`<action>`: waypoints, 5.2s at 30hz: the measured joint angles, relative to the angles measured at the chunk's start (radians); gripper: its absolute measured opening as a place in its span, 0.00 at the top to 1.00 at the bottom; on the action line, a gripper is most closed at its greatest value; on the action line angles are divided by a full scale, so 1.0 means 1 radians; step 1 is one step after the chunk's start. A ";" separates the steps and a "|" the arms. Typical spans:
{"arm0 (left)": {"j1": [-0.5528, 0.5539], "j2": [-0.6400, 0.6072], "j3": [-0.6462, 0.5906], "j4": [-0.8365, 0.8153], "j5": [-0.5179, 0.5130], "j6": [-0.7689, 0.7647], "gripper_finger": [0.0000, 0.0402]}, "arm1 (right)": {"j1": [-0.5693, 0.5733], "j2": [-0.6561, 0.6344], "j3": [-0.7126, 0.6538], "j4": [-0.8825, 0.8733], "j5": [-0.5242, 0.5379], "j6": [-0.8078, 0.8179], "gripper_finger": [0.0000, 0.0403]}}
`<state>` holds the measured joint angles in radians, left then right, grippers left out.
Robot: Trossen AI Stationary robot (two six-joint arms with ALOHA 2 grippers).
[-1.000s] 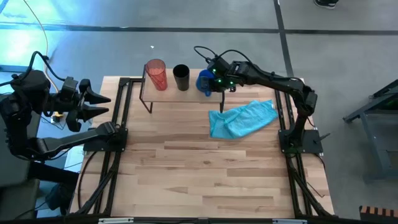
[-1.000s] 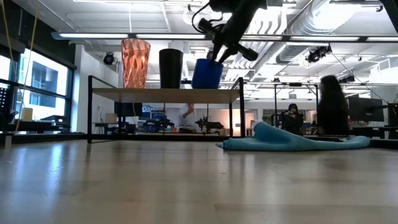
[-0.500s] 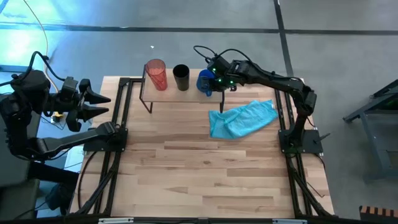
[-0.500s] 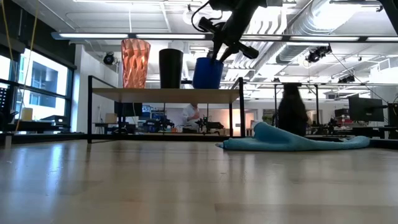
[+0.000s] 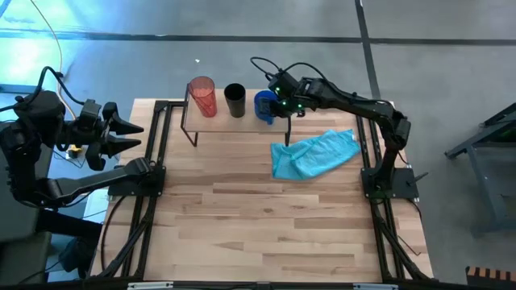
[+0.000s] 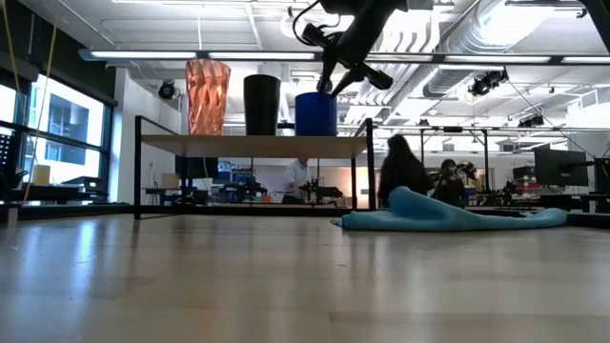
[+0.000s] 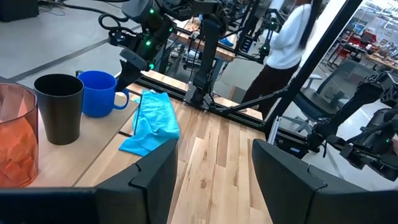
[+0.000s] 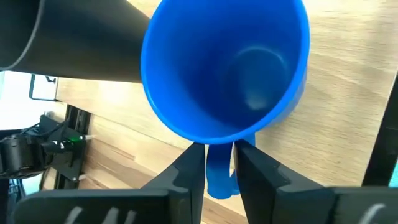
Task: Stack small to large cups/mugs on shelf
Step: Put the blue mug on the shelf
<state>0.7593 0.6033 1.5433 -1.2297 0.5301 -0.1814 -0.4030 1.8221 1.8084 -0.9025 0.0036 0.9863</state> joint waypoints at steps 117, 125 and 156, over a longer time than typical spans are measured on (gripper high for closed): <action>0.000 0.000 0.000 -0.023 0.001 0.010 0.52 | 0.011 0.055 0.074 -0.036 0.026 0.008 0.83; 0.000 0.000 0.000 -0.023 0.001 0.012 0.52 | 0.013 0.055 0.074 -0.035 0.017 0.003 0.83; 0.000 0.000 0.000 -0.023 0.001 0.019 0.52 | 0.004 0.055 0.074 -0.036 0.031 0.037 0.83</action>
<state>0.7590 0.6033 1.5434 -1.2522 0.5312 -0.1619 -0.3992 1.8774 1.8824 -0.9382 0.0349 1.0237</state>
